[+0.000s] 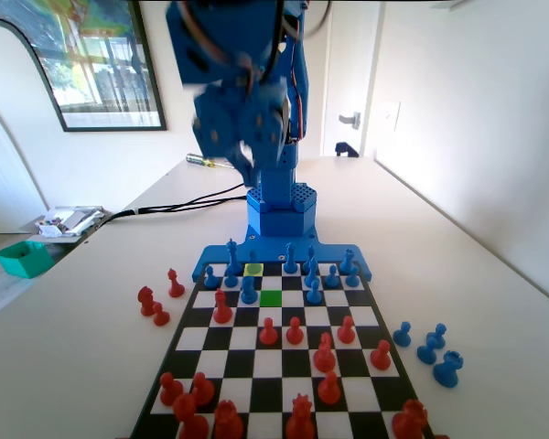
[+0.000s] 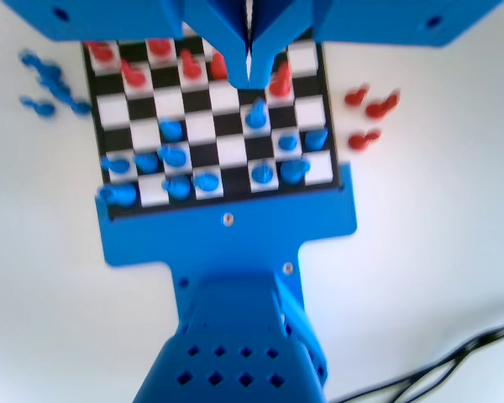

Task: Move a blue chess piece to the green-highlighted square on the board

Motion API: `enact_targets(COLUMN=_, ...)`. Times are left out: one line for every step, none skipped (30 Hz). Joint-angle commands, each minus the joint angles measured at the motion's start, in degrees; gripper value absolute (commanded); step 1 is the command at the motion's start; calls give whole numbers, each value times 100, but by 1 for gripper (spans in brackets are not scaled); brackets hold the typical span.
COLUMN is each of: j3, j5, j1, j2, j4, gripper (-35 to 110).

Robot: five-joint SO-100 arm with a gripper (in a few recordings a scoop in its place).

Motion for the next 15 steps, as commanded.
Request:
enact_targets(j3=132, j5=-114, j1=158, j2=-404, j4=62, gripper=2)
enact_targets(j3=176, j5=-132, j1=185, j2=-536, j4=-9, gripper=2)
enact_targets(j3=211, j5=-132, j1=211, j2=-659, j4=-105, gripper=3)
enact_targets(j3=220, j5=-132, j1=229, j2=-747, j4=-167, gripper=4)
enact_targets(j3=229, j5=-149, j1=255, j2=-817, j4=-255, gripper=5)
enact_targets(j3=272, j5=-149, j1=255, j2=-861, j4=-378, gripper=5)
enact_targets(j3=325, j5=-158, j1=246, j2=-896, j4=-492, gripper=6)
enact_targets(j3=369, j5=-158, j1=229, j2=-932, j4=-580, gripper=7)
enact_targets(j3=413, j5=-202, j1=211, j2=-976, j4=-668, gripper=7)
enact_targets(j3=475, j5=-246, j1=185, j2=-1011, j4=-791, gripper=7)
enact_targets(j3=519, j5=-255, j1=149, j2=-1055, j4=-932, gripper=8)
enact_targets(j3=545, j5=-246, j1=114, j2=-1125, j4=-1046, gripper=9)
enact_targets(j3=545, j5=-255, j1=88, j2=-1204, j4=-1099, gripper=9)
enact_targets(j3=510, j5=-255, j1=53, j2=-1292, j4=-1107, gripper=9)
enact_targets(j3=475, j5=-255, j1=53, j2=-1336, j4=-1107, gripper=10)
